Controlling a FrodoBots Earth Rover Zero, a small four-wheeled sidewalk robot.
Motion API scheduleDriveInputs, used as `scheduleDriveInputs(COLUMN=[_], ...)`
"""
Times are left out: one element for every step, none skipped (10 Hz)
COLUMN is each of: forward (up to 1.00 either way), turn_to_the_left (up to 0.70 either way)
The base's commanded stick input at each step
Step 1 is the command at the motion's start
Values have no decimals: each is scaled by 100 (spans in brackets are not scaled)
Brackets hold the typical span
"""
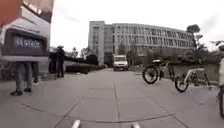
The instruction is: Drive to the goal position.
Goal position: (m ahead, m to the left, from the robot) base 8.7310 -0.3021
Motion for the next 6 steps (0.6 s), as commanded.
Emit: scheduleDriveInputs(forward=[70,70,70,70,70,70], turn_to_the_left=[0,0,0,0,0,0])
